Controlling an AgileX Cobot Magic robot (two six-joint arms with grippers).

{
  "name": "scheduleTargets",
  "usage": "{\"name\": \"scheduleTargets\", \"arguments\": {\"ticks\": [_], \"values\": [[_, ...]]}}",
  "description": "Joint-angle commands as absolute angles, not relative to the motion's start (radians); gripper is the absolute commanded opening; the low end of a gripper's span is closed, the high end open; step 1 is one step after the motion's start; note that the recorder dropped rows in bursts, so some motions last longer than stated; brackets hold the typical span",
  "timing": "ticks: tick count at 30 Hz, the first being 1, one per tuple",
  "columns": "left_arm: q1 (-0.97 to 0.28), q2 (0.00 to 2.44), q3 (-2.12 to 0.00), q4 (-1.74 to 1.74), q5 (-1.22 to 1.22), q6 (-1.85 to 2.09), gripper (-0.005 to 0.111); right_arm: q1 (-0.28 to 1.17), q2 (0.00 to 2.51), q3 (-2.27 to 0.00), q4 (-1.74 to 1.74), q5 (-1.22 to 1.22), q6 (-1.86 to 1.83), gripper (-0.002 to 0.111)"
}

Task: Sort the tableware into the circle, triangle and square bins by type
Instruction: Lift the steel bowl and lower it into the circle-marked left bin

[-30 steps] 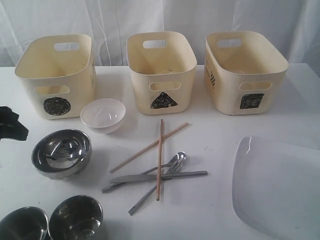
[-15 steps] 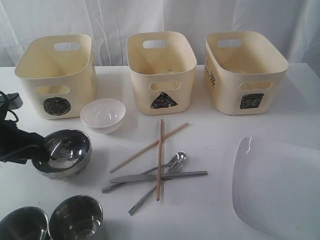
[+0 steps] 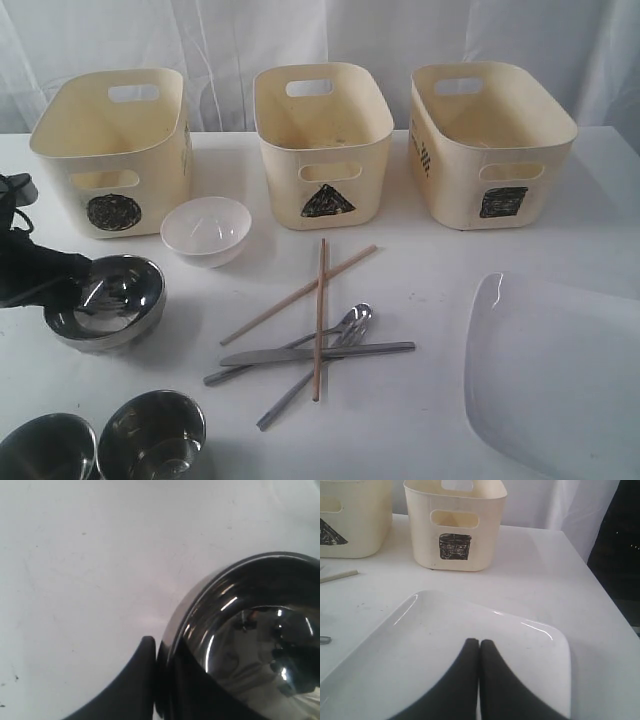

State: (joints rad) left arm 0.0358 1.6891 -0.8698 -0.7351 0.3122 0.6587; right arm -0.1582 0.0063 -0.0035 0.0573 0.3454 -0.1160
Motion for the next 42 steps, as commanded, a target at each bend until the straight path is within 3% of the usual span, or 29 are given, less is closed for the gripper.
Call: {"name": "scheduleTargets", "arguments": {"ticks": [1, 9, 18, 22, 26, 30, 37, 39, 42], "values": [[0.034, 1.587, -0.873, -0.762, 0.325, 0.646, 0.000, -0.158, 0.000, 0.000, 0.052, 0.343, -0.115, 0.000], [0.034, 1.347, -0.953, -0.762, 0.228, 0.646, 0.000, -0.158, 0.000, 0.000, 0.052, 0.343, -0.115, 0.000], [0.034, 1.261, -0.968, -0.875, -0.129, 0.508, 0.000, -0.158, 0.000, 0.000, 0.052, 0.343, -0.115, 0.000], [0.007, 1.324, -0.968, -0.816, -0.349, 0.381, 0.000, -0.158, 0.000, 0.000, 0.052, 0.343, -0.115, 0.000], [-0.028, 1.464, -0.980, -0.389, -0.571, 0.108, 0.000, -0.158, 0.000, 0.000, 0.052, 0.343, -0.115, 0.000], [-0.034, 1.641, -1.079, 0.041, -0.637, -0.032, 0.000, -0.158, 0.000, 0.000, 0.052, 0.343, -0.115, 0.000], [-0.034, 1.913, -1.304, 0.089, -0.610, -0.023, 0.001, -0.158, 0.000, 0.000, 0.052, 0.343, -0.115, 0.000], [-0.038, 1.928, -1.336, 0.114, -0.570, -0.025, 0.007, -0.158, 0.000, 0.000, 0.052, 0.343, -0.115, 0.000], [-0.048, 1.933, -1.365, 0.129, -0.483, -0.025, 0.026, -0.158, 0.000, 0.000, 0.052, 0.343, -0.115, 0.000]]}}
